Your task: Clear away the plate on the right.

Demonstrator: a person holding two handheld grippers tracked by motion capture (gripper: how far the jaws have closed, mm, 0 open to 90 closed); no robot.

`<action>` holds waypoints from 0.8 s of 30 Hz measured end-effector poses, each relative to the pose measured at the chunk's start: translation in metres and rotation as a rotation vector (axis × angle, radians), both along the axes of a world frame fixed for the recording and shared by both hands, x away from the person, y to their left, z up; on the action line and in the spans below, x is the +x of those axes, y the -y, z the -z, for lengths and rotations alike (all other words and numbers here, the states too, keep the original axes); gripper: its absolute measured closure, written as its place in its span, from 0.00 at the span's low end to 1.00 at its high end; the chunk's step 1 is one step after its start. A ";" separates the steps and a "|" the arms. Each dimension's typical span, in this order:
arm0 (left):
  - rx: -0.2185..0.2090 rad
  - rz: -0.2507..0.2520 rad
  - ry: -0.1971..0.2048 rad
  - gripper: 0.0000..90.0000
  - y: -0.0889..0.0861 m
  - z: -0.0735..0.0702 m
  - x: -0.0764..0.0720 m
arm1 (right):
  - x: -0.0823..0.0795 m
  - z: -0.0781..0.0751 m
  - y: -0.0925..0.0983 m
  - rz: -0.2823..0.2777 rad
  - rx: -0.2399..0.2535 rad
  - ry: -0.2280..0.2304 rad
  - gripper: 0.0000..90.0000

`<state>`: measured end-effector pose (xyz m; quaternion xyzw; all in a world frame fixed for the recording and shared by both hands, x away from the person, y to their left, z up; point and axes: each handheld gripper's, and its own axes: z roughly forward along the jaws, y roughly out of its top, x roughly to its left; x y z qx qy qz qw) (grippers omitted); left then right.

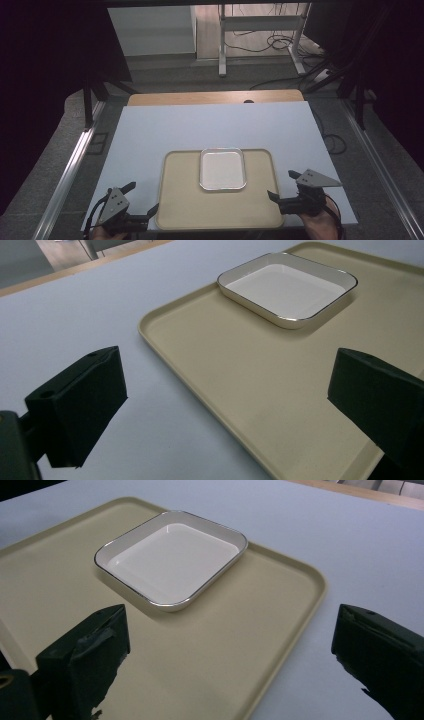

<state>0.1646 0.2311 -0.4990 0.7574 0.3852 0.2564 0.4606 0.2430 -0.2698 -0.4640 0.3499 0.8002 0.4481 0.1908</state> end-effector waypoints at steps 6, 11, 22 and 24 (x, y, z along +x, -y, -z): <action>-0.031 0.001 0.002 0.01 -0.003 0.000 0.000 | -0.008 -0.003 0.019 0.033 0.031 0.027 0.00; -0.026 0.003 0.005 0.01 -0.003 0.000 -0.001 | -0.017 -0.002 0.034 0.062 0.040 0.063 0.00; -0.027 -0.002 0.004 0.01 -0.003 0.000 0.000 | -0.026 0.010 0.052 0.108 0.019 0.062 0.00; -0.025 -0.002 0.002 0.01 -0.002 0.000 0.000 | -0.025 0.011 0.053 0.109 0.015 0.067 0.00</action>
